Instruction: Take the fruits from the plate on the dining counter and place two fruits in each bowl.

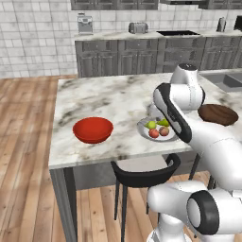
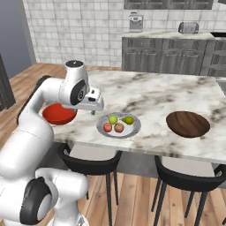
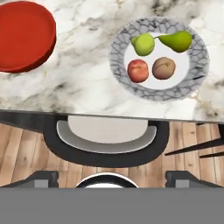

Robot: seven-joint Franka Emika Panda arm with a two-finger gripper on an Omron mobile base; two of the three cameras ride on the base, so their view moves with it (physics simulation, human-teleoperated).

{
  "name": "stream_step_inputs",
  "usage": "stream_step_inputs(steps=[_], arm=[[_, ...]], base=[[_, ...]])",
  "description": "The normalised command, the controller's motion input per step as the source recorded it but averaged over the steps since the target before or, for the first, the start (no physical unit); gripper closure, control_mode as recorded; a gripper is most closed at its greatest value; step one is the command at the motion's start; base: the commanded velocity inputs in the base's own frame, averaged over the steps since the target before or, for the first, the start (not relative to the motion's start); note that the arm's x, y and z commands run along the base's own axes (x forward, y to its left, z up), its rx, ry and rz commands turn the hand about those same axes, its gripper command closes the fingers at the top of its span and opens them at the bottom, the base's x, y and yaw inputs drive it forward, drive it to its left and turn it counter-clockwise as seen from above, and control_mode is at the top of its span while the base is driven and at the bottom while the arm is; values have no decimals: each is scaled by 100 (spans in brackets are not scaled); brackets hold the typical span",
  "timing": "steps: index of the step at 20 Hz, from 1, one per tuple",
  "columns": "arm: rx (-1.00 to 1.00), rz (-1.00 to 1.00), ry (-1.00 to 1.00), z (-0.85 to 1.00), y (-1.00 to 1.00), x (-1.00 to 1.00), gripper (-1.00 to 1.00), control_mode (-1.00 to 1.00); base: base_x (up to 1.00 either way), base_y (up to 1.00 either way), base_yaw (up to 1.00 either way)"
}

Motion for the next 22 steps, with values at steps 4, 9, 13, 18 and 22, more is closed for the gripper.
stream_step_inputs(steps=[4,9,13,18,22], arm=[[3,-7,5,-88,-23,82,-100,-100],[2,-7,5,-71,-7,83,-100,-100],[0,-13,6,-66,-5,61,-100,-100],[2,-13,13,-54,-17,48,-100,-100],[12,-7,14,-29,-26,33,-100,-100]], base=[[0,0,0],[0,0,0],[0,0,0],[0,0,0],[0,0,0]])
